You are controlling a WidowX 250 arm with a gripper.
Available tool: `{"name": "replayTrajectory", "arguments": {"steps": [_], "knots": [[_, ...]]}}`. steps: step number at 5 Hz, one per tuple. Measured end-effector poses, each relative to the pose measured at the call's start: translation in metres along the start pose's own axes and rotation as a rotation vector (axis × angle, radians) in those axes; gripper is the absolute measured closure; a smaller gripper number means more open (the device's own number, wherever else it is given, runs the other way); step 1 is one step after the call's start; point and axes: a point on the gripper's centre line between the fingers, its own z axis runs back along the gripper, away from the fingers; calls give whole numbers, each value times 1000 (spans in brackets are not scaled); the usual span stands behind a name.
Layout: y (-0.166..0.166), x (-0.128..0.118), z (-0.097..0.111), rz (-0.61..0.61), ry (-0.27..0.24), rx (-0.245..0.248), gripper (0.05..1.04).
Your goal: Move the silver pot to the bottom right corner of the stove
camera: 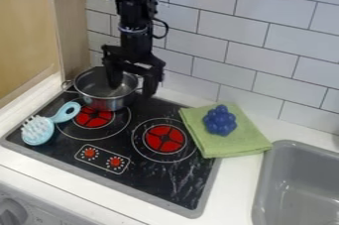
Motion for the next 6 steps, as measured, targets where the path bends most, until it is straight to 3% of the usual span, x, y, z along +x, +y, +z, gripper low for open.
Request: {"name": "replayTrajectory", "arguments": {"steps": [1,3,4,6], "knots": [[-2,-3,-8,-9,22,-6,137],[-3,-8,-15,-15,21,-7,753],[-4,-8,-15,-17,20,-2,947],[-4,-9,-11,-34,10,16,1016]]}}
